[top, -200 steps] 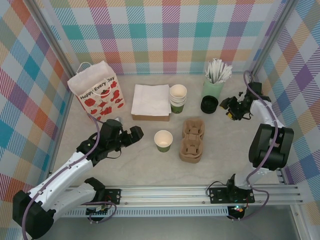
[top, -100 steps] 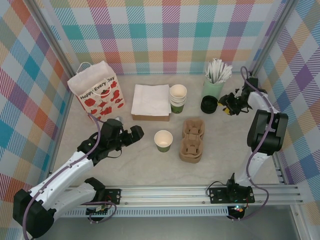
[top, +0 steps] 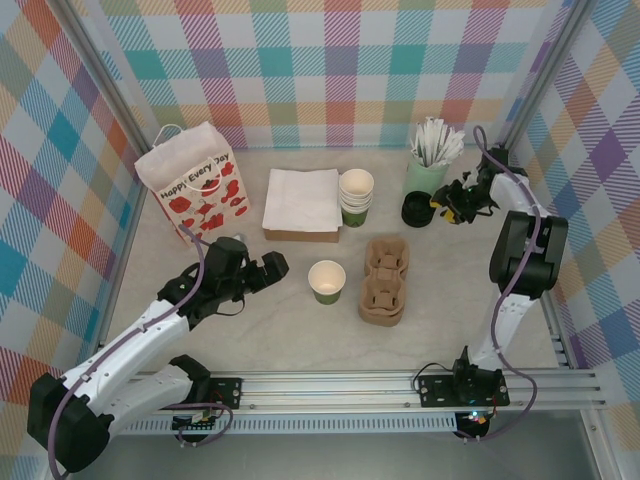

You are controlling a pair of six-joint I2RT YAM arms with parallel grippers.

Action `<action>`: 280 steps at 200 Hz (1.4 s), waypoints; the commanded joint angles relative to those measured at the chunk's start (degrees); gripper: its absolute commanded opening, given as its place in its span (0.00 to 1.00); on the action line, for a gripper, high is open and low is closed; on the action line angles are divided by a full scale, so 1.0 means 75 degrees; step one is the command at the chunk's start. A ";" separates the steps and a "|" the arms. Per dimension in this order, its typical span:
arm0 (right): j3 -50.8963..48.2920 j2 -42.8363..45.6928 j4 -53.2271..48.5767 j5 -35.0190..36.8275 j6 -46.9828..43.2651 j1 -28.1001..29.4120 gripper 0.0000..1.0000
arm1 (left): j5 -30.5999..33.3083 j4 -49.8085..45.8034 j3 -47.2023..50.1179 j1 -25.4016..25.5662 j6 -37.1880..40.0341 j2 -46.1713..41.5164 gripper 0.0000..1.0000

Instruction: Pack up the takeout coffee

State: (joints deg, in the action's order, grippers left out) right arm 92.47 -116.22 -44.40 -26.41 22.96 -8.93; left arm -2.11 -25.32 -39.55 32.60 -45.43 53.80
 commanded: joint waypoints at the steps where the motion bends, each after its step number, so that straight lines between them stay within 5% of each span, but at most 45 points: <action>1: 0.0309 -0.0181 -0.0384 0.0042 -0.0206 0.0074 0.42 | -0.0050 0.0025 0.0012 0.0106 0.0045 -0.0003 1.00; 280: 0.0751 -0.0305 -0.0882 0.0339 -0.0498 0.0202 0.16 | -0.0005 -0.0199 -0.0063 0.0105 0.0126 -0.0084 1.00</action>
State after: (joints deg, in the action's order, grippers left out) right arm 96.49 -120.70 -49.23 -24.23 20.43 -7.77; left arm -2.09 -25.54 -39.55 32.60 -45.41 53.82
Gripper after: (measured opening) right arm 0.161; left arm 0.999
